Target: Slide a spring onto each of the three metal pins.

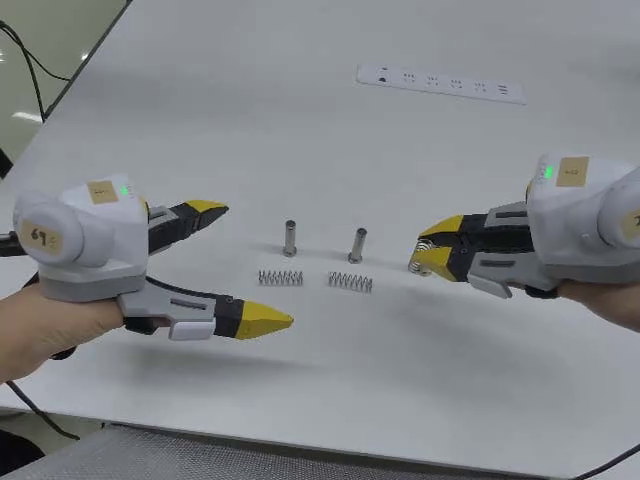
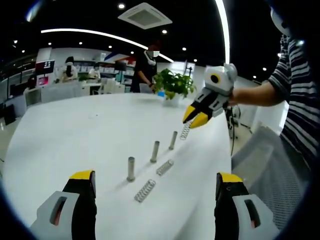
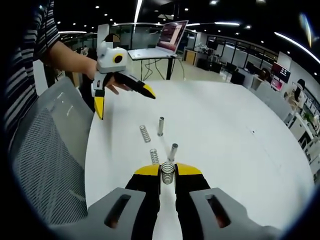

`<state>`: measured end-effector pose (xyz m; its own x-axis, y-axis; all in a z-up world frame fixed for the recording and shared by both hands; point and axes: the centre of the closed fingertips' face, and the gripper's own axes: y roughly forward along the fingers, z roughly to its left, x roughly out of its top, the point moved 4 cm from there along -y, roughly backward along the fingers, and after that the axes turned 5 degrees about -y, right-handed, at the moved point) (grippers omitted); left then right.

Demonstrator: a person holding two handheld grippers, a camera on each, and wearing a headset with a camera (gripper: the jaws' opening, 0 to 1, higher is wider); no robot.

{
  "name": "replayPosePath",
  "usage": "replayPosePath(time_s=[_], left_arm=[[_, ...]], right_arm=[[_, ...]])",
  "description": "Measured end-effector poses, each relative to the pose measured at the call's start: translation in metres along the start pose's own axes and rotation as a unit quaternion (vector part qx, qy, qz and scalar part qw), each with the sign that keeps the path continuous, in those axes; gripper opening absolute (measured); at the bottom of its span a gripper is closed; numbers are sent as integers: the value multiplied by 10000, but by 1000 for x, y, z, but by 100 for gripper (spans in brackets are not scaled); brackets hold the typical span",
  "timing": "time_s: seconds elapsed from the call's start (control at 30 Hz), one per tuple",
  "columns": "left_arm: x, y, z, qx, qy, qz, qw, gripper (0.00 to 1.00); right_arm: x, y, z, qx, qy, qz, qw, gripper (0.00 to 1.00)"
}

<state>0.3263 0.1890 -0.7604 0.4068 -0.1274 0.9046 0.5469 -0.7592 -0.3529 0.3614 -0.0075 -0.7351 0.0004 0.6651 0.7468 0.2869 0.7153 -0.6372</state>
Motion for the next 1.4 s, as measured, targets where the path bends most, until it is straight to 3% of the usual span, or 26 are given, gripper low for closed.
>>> replayPosePath(time_s=[0.87,1.4], left_arm=[[3,-1,2,25,45,19,10000,97],[2,-2,2,28,48,22,10000,96]], right_arm=[[-11,-13,-32,-514,283,-3,9983,7],[-15,-14,-34,-559,512,-58,9971,7]])
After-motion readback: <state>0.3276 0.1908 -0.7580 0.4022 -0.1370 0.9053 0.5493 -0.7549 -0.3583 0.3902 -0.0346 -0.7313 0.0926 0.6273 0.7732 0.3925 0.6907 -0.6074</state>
